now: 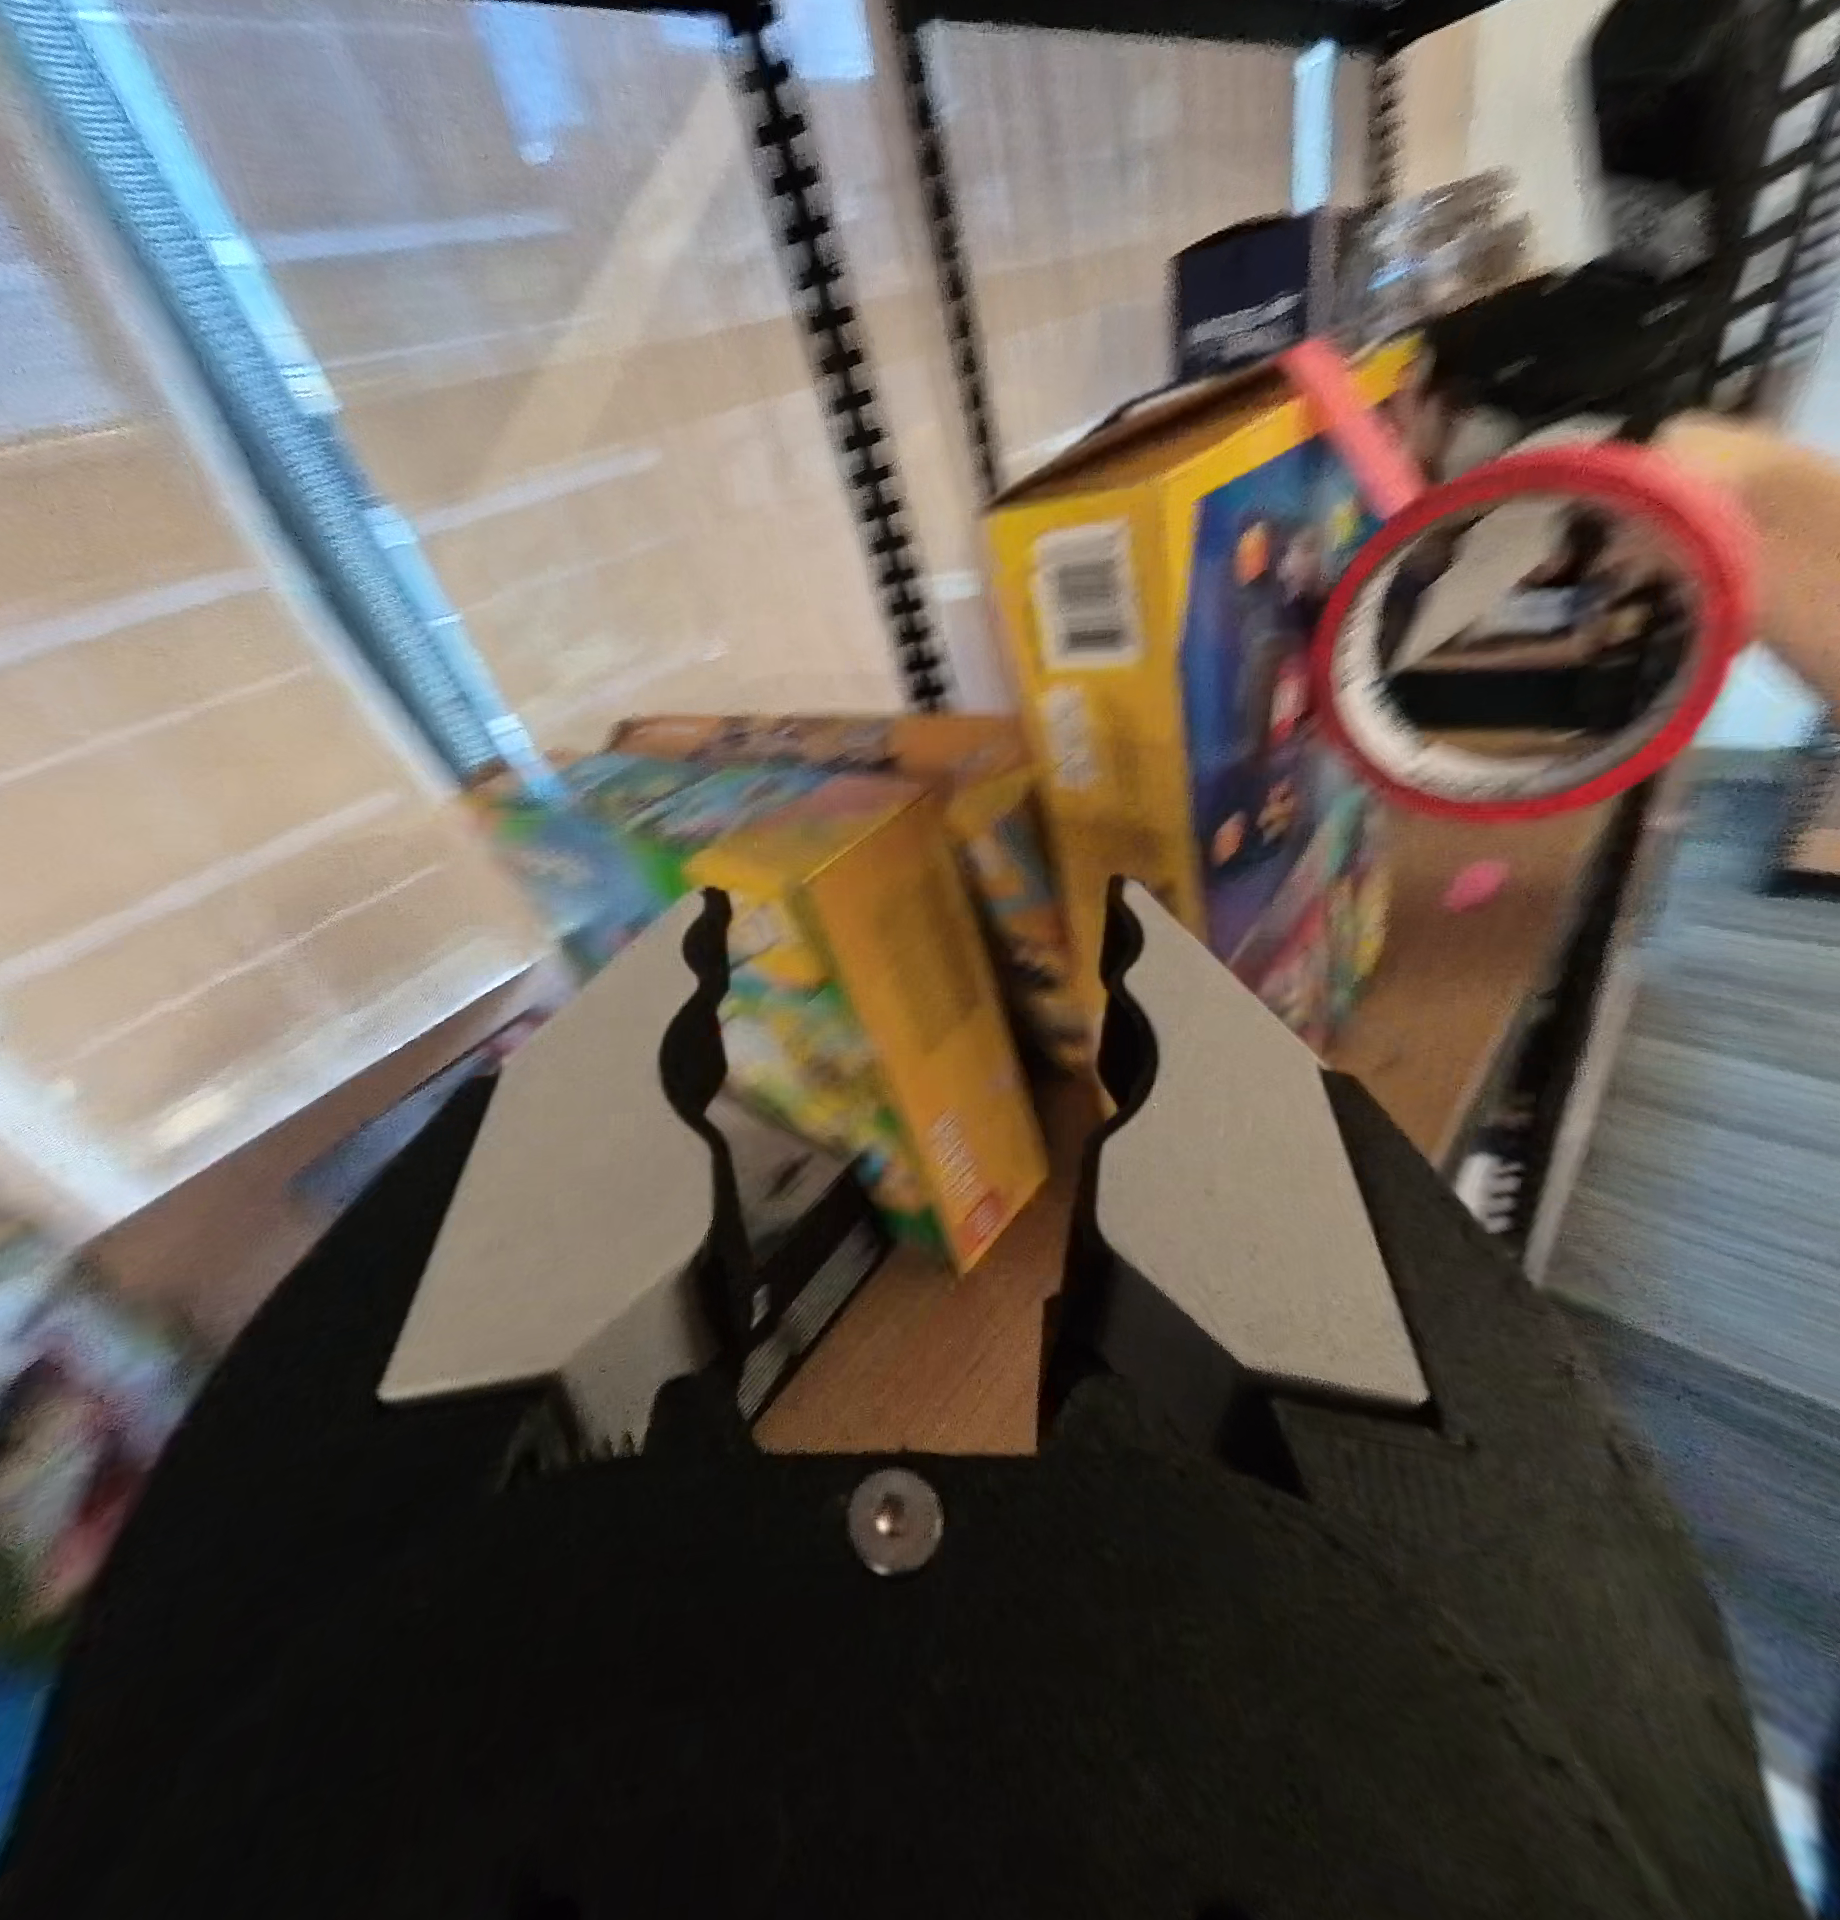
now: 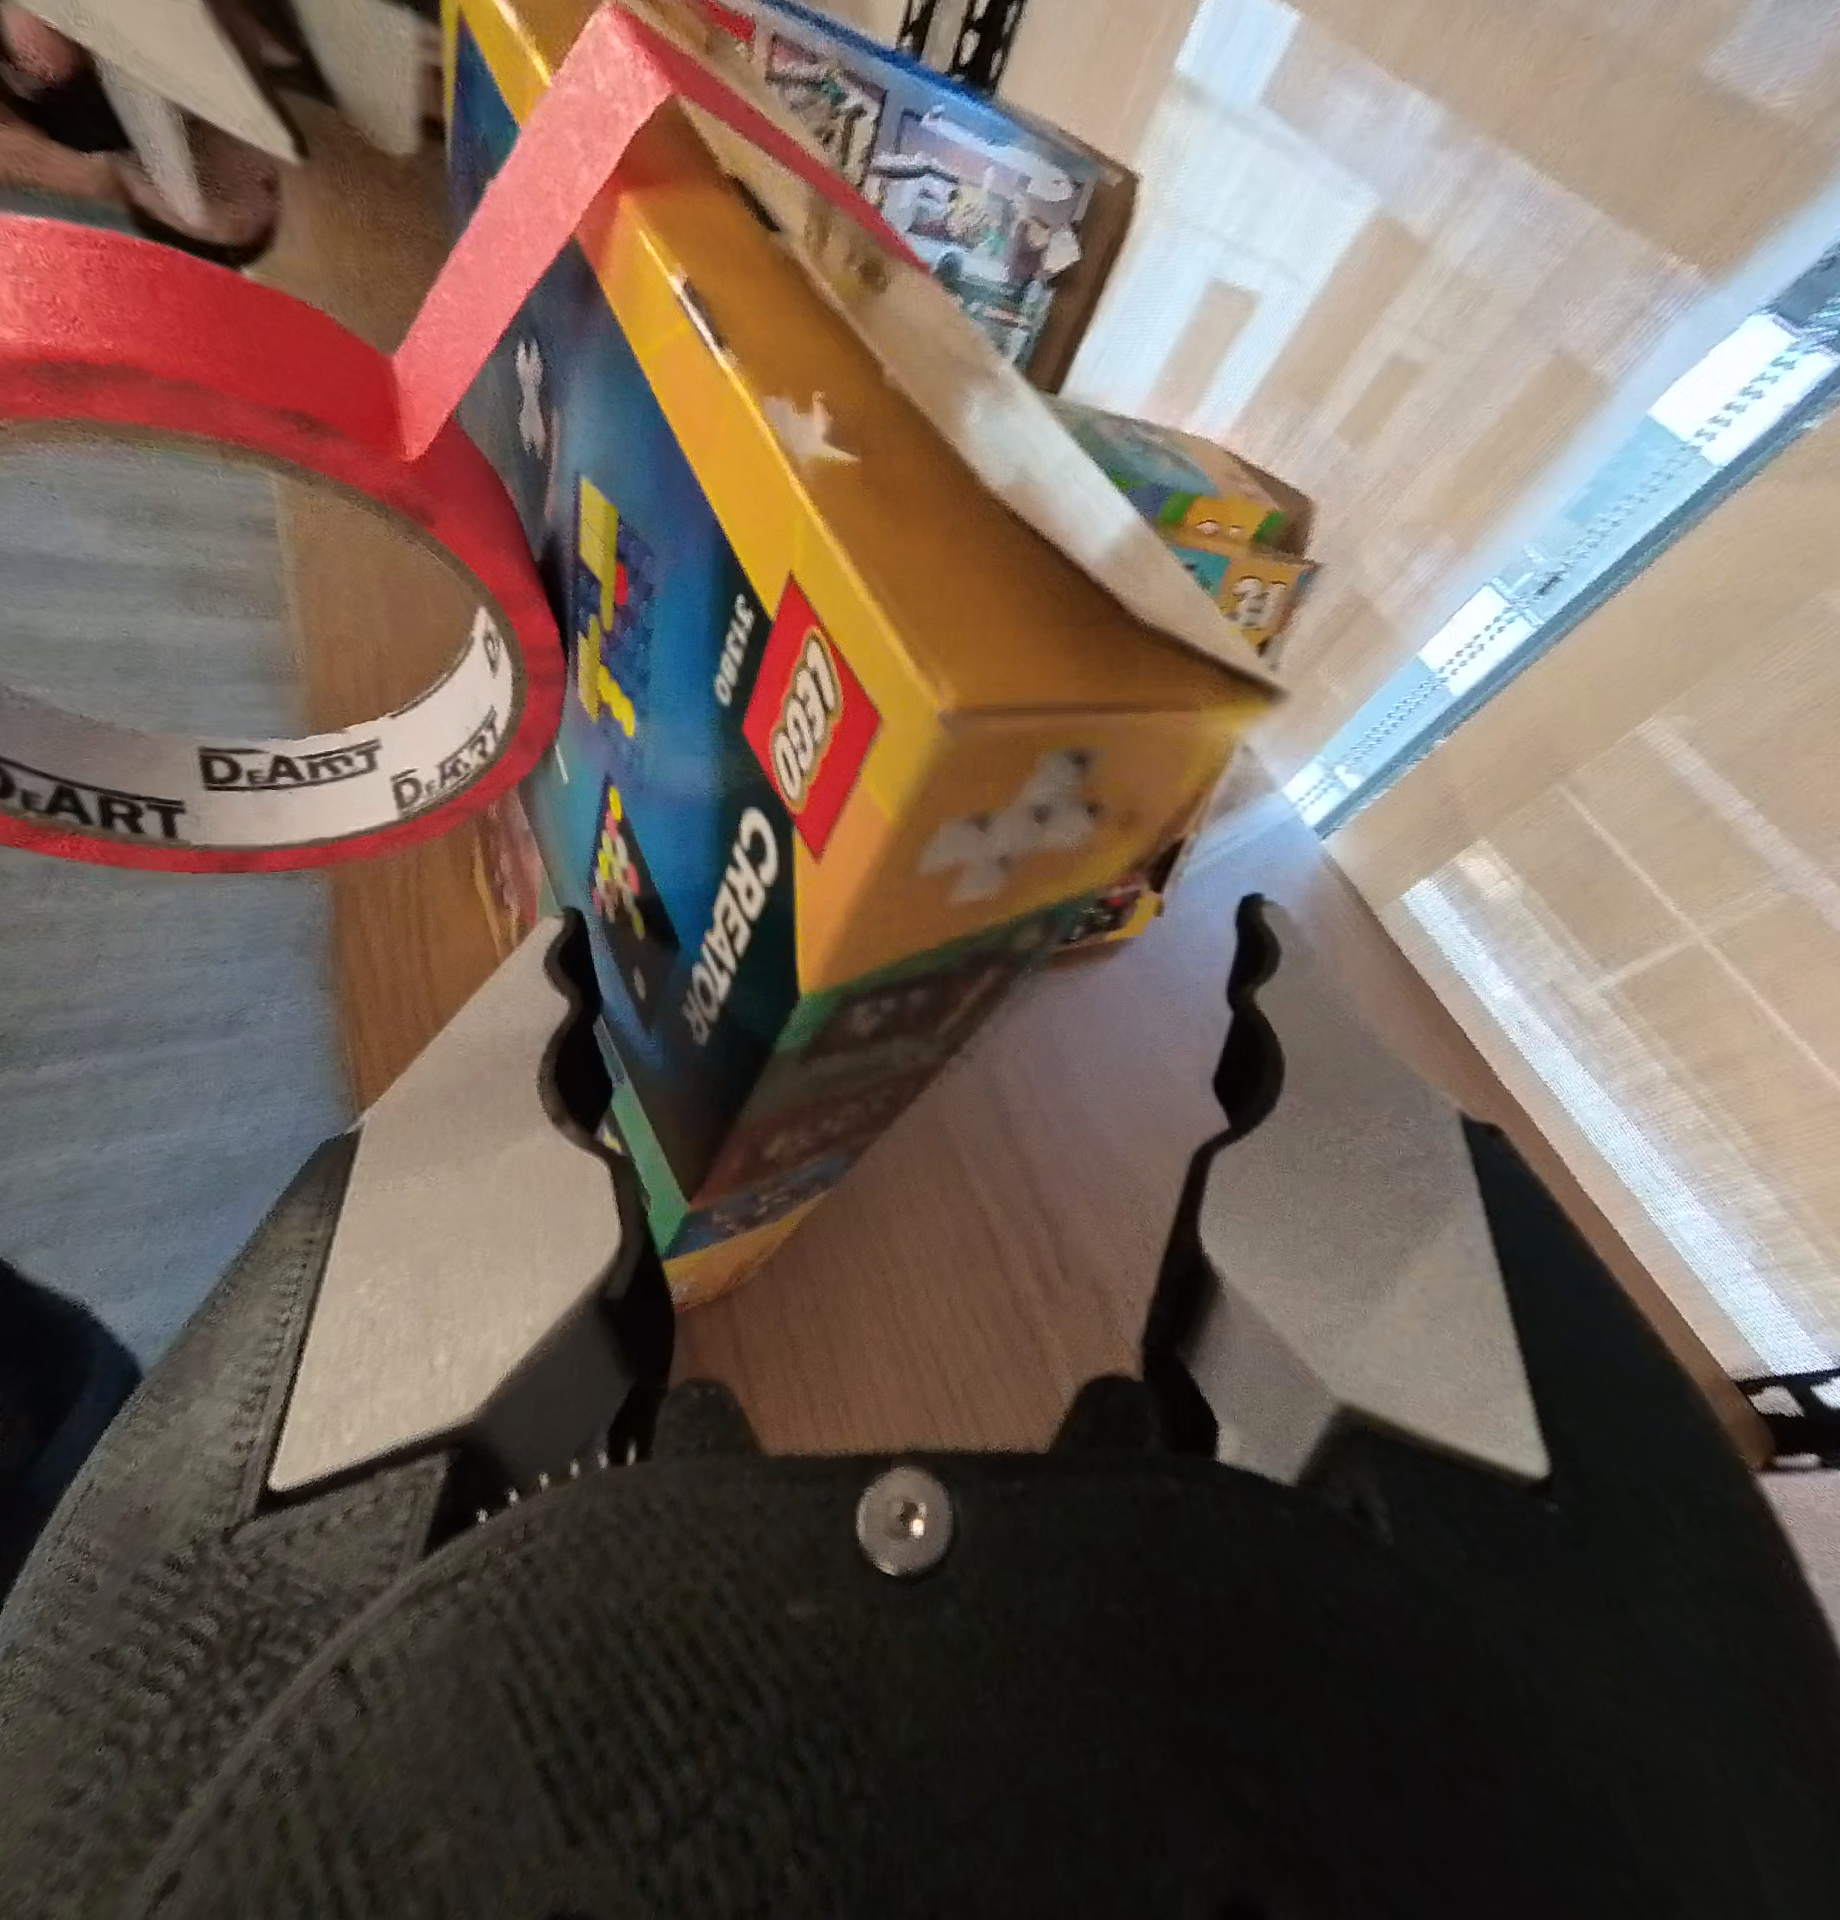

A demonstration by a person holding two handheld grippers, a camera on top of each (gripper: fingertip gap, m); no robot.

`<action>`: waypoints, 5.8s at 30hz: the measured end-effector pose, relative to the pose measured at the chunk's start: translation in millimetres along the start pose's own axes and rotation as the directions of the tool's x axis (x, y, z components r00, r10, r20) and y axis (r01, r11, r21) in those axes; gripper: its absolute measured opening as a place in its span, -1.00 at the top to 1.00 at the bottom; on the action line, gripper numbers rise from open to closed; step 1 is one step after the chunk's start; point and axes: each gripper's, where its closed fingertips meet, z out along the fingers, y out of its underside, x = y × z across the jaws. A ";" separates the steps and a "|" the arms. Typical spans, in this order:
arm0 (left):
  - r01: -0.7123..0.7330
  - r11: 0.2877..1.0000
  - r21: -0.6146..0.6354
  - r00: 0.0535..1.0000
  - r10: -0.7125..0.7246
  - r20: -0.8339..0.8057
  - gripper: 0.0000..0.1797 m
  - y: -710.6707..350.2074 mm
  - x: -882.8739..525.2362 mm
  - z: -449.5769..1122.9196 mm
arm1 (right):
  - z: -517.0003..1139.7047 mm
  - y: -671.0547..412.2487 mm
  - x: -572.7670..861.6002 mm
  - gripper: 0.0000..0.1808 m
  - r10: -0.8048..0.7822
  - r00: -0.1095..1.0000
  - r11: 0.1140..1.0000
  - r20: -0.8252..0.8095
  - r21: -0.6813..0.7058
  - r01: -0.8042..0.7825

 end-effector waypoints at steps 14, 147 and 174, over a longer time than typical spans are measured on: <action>0.254 0.796 -0.550 0.953 -0.108 0.284 0.54 192.2 -111.2 -143.2 | -116.3 -79.7 -98.2 0.12 -0.036 0.890 0.969 -0.454 0.204 0.142; 0.729 0.680 0.080 0.680 -0.705 -0.201 0.92 39.3 181.5 -92.9 | 30.8 -45.0 -408.1 0.68 0.213 -0.037 0.841 0.976 -0.203 -0.501; 0.910 0.408 0.067 0.411 -0.910 -0.044 0.44 158.8 344.8 -196.8 | -89.7 56.9 -499.4 0.50 0.483 -0.195 0.636 0.853 -0.495 -0.592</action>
